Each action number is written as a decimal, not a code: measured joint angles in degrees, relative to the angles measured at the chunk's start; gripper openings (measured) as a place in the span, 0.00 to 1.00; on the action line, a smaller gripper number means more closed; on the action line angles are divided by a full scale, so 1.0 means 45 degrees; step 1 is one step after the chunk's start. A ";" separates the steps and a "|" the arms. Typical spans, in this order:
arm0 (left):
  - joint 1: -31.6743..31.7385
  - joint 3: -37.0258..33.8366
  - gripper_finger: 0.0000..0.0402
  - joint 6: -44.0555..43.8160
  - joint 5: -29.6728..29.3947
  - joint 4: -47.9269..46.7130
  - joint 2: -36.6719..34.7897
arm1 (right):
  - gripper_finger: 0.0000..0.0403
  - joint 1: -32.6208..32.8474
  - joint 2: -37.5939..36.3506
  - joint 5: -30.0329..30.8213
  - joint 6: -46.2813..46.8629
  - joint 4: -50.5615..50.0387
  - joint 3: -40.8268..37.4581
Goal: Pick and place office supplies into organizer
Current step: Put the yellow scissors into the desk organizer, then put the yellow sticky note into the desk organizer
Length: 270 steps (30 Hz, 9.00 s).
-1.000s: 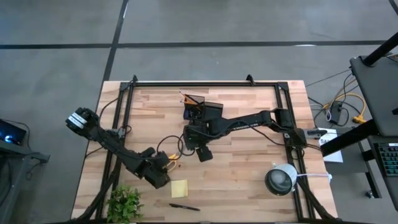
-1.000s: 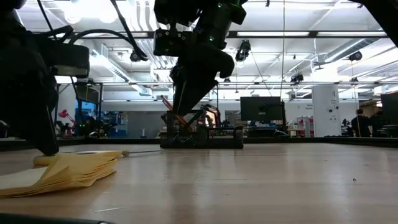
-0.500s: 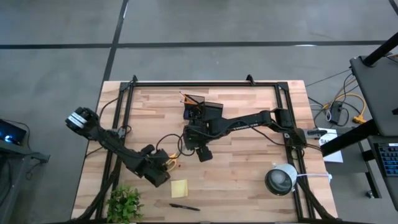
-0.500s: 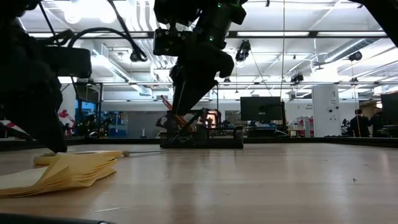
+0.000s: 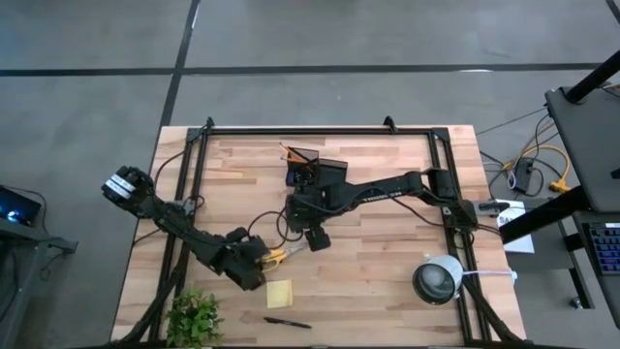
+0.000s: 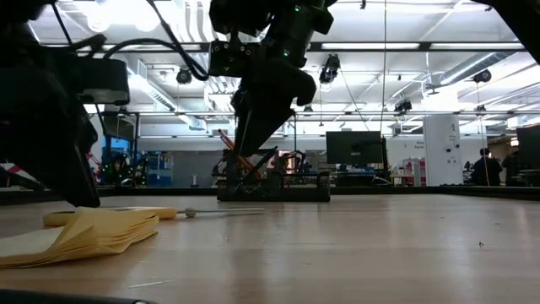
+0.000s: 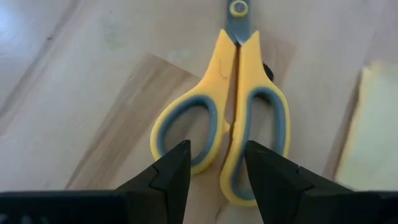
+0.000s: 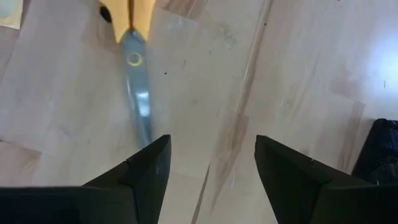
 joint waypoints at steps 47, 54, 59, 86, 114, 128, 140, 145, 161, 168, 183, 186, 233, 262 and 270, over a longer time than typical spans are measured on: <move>0.0463 0.0370 0.13 0.5862 0.1662 0.0579 0.2387 | 0.54 -0.0279 -0.0173 -0.0010 0.1158 -0.1559 -0.0053; 0.1293 0.0741 0.13 0.6707 0.1758 -0.1808 0.0800 | 0.54 -0.0235 -0.2107 0.0479 0.2988 -0.1449 -0.1484; 0.2317 0.2087 0.13 0.8198 0.0216 -0.6359 -0.0818 | 0.54 -0.0133 -0.5195 0.3454 0.5252 -0.0777 -0.3953; 0.9811 1.3232 0.13 2.3242 -0.5447 -1.4463 0.3577 | 0.54 0.0003 -1.1073 0.6327 0.8405 0.0897 -0.9464; 1.1126 1.2589 0.13 2.6315 -0.8139 -1.1116 0.4129 | 0.54 -0.0007 -1.1069 0.6150 0.6925 0.0801 -0.9277; 1.1142 1.2566 0.13 2.7282 -0.8003 -1.0193 0.6022 | 0.54 0.0022 -1.1069 0.6142 0.6809 0.0801 -0.9433; 1.0507 1.2634 0.42 2.6004 -0.8041 -0.8134 0.5565 | 0.54 0.0032 -1.1060 0.5855 0.6792 0.0784 -0.9763; 1.0220 1.2507 0.44 2.4843 -0.7989 -0.8416 0.4994 | 0.54 0.0032 -1.1060 0.5856 0.6746 0.0798 -0.9800; 0.9655 1.2198 0.44 1.2565 0.1999 -1.1666 0.2906 | 0.54 0.0037 -1.1050 0.3407 0.6259 0.1221 -1.0689; 0.6088 1.0173 0.44 1.1123 0.4597 -1.1092 0.1506 | 0.54 0.0032 -1.1050 0.3137 0.6583 0.3450 -1.1404; 0.0944 0.5600 0.44 -0.1015 0.6627 -0.0010 0.1547 | 0.54 0.0164 -0.8559 -0.1422 0.8625 0.8660 -1.1475; 0.0392 0.5207 0.44 -0.2260 0.5585 0.0116 0.1547 | 0.54 0.0481 -0.7584 -0.1701 1.0949 0.8628 -1.1289; -0.0704 0.1428 0.44 0.1225 0.2804 0.5156 0.2996 | 0.54 0.5341 0.1106 0.3405 -0.1658 0.6730 -0.2956; 0.0257 0.1361 0.44 0.1230 0.1861 0.6428 0.3198 | 0.35 0.5110 0.1074 0.1753 -0.3527 0.9002 -0.4008; 0.0257 0.1361 0.44 0.1194 0.1907 0.6628 0.3198 | 0.15 0.4841 0.1114 0.1957 -0.3512 0.8841 -0.3980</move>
